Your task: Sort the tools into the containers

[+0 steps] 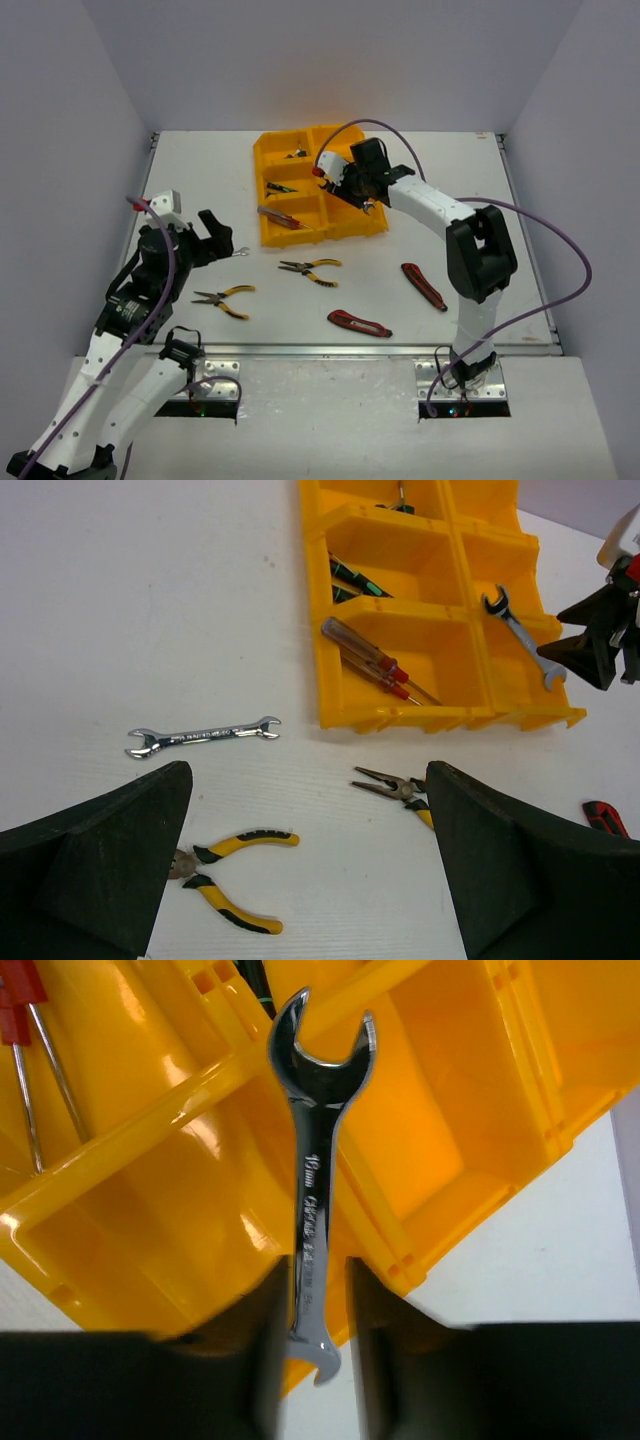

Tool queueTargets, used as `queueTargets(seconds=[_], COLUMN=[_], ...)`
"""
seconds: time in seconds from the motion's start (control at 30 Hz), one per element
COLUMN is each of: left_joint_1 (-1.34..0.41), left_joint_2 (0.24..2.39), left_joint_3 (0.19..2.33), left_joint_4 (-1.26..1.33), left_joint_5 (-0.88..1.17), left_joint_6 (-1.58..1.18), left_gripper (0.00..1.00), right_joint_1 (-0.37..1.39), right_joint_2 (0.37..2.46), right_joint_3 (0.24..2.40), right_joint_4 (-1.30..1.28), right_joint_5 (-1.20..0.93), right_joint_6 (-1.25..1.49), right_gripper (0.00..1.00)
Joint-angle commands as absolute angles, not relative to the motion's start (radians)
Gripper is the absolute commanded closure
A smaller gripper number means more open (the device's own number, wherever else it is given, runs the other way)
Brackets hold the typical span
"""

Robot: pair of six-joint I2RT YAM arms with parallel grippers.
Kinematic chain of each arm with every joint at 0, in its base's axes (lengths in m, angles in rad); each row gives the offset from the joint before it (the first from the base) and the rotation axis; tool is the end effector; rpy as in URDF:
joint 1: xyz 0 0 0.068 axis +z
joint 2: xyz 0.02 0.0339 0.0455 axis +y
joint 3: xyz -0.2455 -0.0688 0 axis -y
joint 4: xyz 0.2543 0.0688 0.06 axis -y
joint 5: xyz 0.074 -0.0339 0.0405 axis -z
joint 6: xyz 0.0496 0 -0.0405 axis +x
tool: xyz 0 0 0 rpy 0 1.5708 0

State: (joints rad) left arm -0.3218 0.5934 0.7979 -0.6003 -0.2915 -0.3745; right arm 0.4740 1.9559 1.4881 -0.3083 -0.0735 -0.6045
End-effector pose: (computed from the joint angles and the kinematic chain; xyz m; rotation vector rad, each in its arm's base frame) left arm 0.1614 -0.0388 0.3143 -0.2412 1.9380 -0.1734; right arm 0.4026 0.2106 0.1934 -1.2347 1.9929 0.0219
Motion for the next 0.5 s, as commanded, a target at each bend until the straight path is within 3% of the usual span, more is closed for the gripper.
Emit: queueTargets(seconds=[0.0,0.13,0.17,0.2,0.23,0.3,0.47], left_joint_1=[-0.328,-0.328,-0.328,-0.328,-0.328,-0.328,-0.296], left_joint_2=[0.657,0.711,0.719,0.731,0.749,0.775,1.003], left_joint_3=[0.819,0.840,0.846,0.855,0.857,0.848,0.882], left_joint_4=[-0.578,-0.611,-0.621,-0.643,-0.656,-0.653,-0.753], left_joint_5=[-0.350,-0.418,-0.440,-0.484,-0.506,-0.502,-0.514], left_joint_6=[-0.383,-0.421,-0.442,-0.482,-0.556,-0.655,-0.994], left_gripper=[0.00,0.00,0.00,0.00,0.00,0.00,0.00], right_joint_1=[0.479,0.480,0.480,0.480,0.479,0.481,0.482], right_joint_2=[1.878,1.809,1.790,1.757,1.734,1.696,1.535], right_joint_3=[1.452,1.418,1.410,1.403,1.401,1.407,1.369], right_joint_4=[-0.216,-0.202,-0.195,-0.188,-0.187,-0.197,-0.307], right_joint_5=[-0.111,-0.126,-0.120,-0.108,-0.099,-0.067,0.061], right_joint_6=[-0.587,-0.578,-0.574,-0.562,-0.524,-0.440,0.087], right_gripper=[0.39,0.34,0.28,0.09,0.02,0.01,0.01])
